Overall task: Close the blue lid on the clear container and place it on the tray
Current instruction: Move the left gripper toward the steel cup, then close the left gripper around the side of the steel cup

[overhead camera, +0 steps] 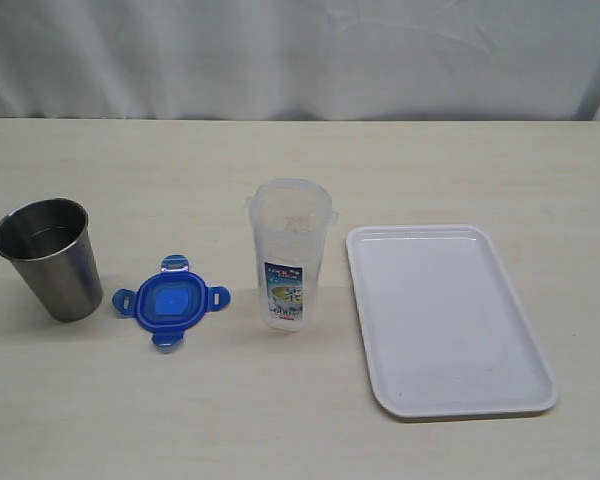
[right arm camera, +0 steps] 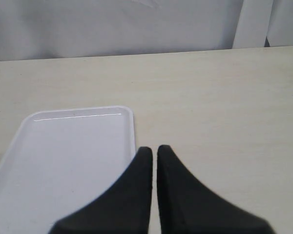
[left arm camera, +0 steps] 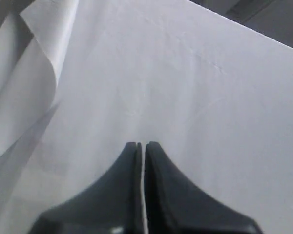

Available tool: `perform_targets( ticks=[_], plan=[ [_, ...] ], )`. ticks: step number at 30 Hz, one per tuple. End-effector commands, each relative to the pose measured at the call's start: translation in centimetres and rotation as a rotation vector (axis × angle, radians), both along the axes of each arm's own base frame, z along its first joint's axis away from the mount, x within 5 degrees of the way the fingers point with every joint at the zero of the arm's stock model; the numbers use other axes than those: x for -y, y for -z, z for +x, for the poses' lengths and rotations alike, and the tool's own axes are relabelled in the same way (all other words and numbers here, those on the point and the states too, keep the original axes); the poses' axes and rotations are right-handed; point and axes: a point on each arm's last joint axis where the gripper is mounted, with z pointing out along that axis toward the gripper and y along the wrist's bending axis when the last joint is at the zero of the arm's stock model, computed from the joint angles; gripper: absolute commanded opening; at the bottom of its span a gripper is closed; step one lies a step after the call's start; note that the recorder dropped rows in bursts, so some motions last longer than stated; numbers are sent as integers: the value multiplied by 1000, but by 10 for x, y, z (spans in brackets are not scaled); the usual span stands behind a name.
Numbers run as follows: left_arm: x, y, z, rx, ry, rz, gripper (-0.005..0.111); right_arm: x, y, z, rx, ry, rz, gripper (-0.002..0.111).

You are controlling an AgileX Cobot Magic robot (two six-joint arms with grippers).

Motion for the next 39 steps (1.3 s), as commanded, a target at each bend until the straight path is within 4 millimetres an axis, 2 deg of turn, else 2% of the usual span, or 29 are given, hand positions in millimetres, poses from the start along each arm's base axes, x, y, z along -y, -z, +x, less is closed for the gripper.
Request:
perform_targets(
  ticks=[1, 5, 6, 9, 11, 21, 27, 39],
  plan=[
    [10, -14, -5, 72, 28, 140, 44, 0, 0, 0, 5, -3, -9, 4],
    [9, -26, 1, 47, 35, 130, 101, 0, 0, 0, 5, -3, -9, 4],
    [9, -27, 4, 28, 48, 121, 105, 0, 0, 0, 5, -3, -9, 4],
    [11, -21, 23, -95, 77, 159, 105, 0, 0, 0, 5, -3, -9, 4],
    [16, -8, 43, -258, 123, 252, 105, 0, 0, 0, 5, -3, -9, 4],
    [11, 44, 98, -693, 179, 265, 105, 0, 0, 0, 5, -3, -9, 4],
    [14, 67, 118, -780, 246, 280, 105, 0, 0, 0, 5, -3, -9, 4],
    [6, 97, 137, -858, 195, 292, 105, 0, 0, 0, 5, -3, -9, 4]
  ],
)
